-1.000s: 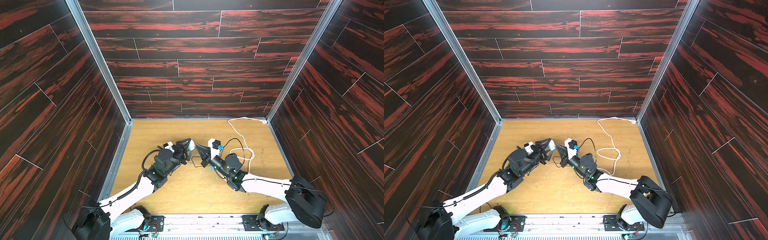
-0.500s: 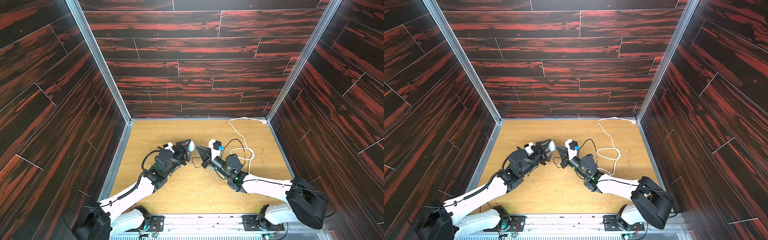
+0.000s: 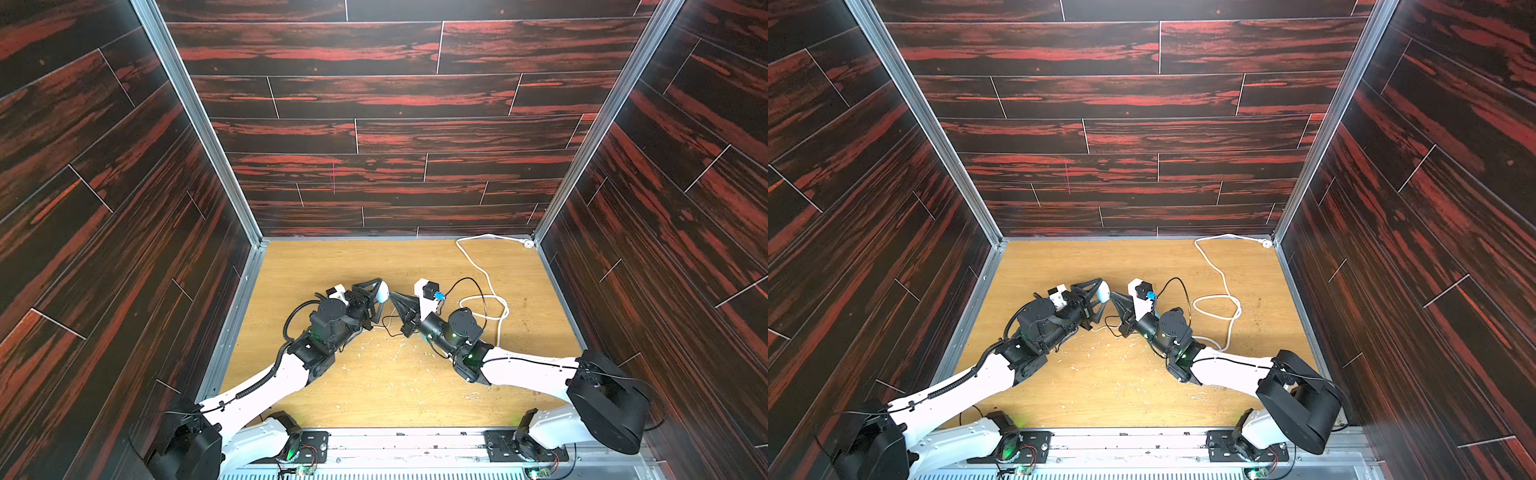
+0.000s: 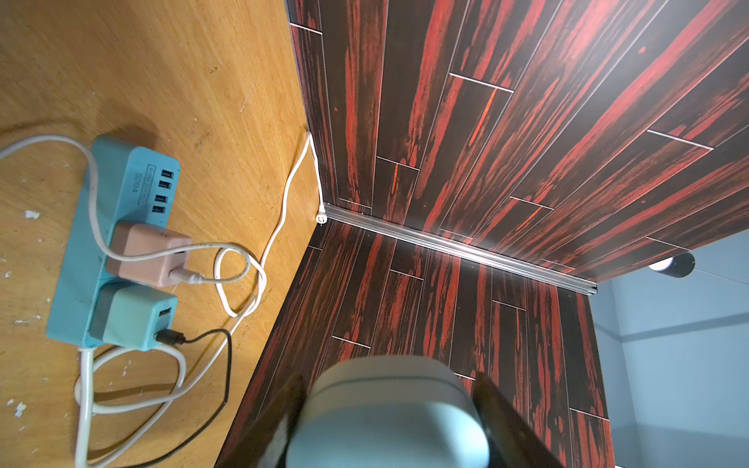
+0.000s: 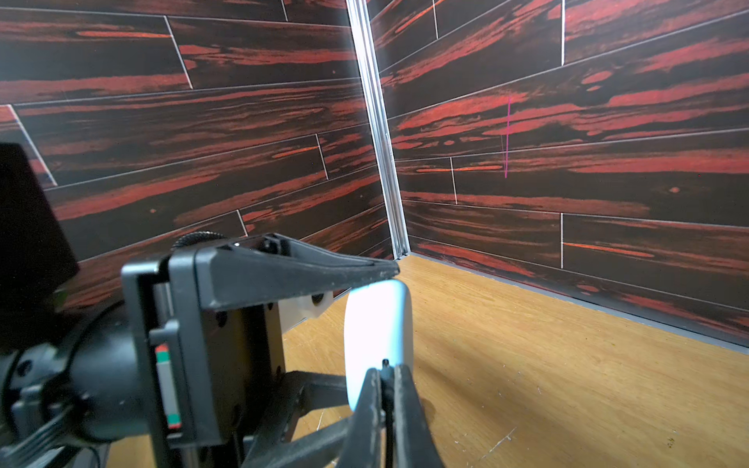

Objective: Charge the bluetooth headset
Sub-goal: Insert the charging cable into the bluetooth headset.

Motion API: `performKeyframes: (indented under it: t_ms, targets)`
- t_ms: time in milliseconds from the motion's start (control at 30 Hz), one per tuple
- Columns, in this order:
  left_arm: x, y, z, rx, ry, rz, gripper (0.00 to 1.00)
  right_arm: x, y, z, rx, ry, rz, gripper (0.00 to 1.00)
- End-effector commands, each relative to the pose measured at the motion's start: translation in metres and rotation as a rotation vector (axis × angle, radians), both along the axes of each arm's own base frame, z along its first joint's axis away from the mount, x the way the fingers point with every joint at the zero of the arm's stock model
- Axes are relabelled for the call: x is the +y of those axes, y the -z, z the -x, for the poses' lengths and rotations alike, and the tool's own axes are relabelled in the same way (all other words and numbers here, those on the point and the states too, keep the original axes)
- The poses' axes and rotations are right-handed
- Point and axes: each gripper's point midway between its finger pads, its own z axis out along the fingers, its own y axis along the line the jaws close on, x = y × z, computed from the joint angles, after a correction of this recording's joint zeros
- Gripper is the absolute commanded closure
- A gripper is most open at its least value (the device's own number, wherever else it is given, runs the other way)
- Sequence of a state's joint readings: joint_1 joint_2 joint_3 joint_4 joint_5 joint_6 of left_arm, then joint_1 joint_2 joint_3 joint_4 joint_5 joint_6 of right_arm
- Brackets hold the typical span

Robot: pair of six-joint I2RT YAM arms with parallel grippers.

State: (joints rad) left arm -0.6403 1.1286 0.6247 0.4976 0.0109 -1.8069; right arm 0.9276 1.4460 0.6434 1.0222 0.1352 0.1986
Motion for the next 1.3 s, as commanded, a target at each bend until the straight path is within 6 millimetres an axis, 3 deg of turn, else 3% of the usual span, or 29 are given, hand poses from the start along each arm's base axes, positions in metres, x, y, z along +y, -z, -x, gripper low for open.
performKeyframes:
  t_ms: [0, 433, 600, 1033, 1267]
  targets:
    - [-0.010, -0.016, 0.003, -0.044, 0.049, 0.026, 0.89, 0.005, -0.018, -0.002, -0.032, 0.002, -0.038, 0.99]
    - [-0.017, -0.019, 0.004, -0.051, 0.086, 0.052, 0.92, 0.005, -0.035, -0.010, -0.089, 0.045, -0.058, 0.99]
    - [-0.020, -0.026, 0.004, -0.070, 0.097, 0.057, 1.00, 0.012, -0.023, -0.015, -0.079, 0.050, -0.026, 0.99]
    - [-0.029, -0.034, 0.006, -0.099, 0.150, 0.010, 1.00, 0.037, -0.002, -0.015, -0.030, -0.034, 0.050, 1.00]
    - [-0.032, -0.041, 0.012, -0.132, 0.185, -0.033, 1.00, 0.034, 0.000, -0.010, 0.020, -0.093, 0.041, 1.00]
